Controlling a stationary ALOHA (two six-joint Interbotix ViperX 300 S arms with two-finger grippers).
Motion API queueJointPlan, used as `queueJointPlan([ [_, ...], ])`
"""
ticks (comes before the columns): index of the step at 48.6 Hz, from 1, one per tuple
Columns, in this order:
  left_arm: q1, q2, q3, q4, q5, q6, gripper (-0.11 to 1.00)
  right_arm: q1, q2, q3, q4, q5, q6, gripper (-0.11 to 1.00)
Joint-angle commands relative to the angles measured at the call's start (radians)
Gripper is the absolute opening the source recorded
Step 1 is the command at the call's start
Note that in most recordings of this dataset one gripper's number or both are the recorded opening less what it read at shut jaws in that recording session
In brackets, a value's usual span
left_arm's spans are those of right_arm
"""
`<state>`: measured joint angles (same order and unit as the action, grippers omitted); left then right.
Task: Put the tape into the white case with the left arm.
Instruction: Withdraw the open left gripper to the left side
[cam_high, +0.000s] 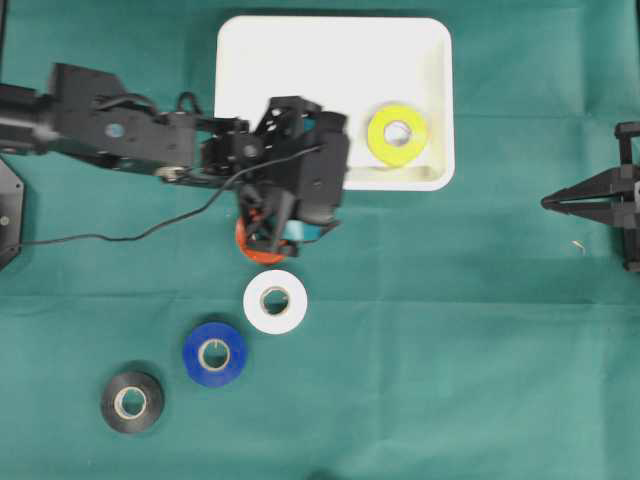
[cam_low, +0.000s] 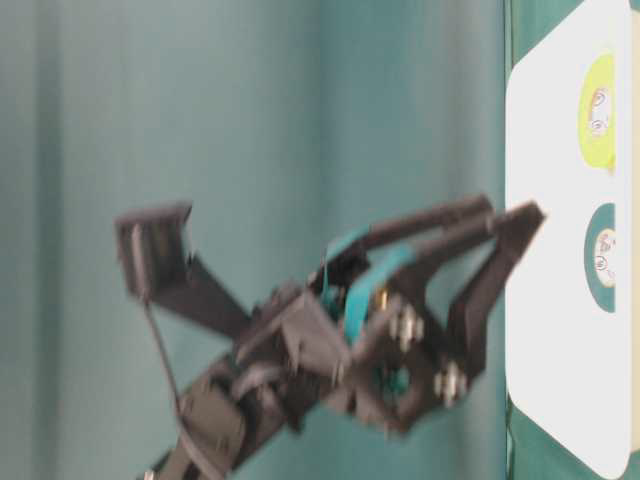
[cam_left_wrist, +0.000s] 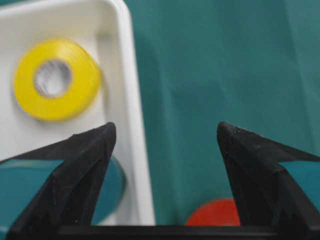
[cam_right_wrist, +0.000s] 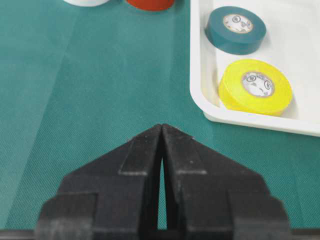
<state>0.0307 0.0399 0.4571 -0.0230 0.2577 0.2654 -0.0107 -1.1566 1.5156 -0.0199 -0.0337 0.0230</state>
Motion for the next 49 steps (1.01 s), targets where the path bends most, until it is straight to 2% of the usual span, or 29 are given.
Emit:
queueJointPlan([
  [1,-0.011,-0.077,0.037,-0.003,-0.008,-0.002,0.81,0.0,0.006,-0.011,-0.002,-0.011,0.002,-0.09],
  [18,-0.017,-0.262,0.242,-0.003,-0.071,-0.055,0.81,0.0,0.006,-0.012,-0.002,-0.011,0.002,-0.09],
  [49,-0.029,-0.537,0.499,-0.006,-0.094,-0.058,0.81,0.0,0.006,-0.011,-0.002,-0.011,0.002,-0.09],
])
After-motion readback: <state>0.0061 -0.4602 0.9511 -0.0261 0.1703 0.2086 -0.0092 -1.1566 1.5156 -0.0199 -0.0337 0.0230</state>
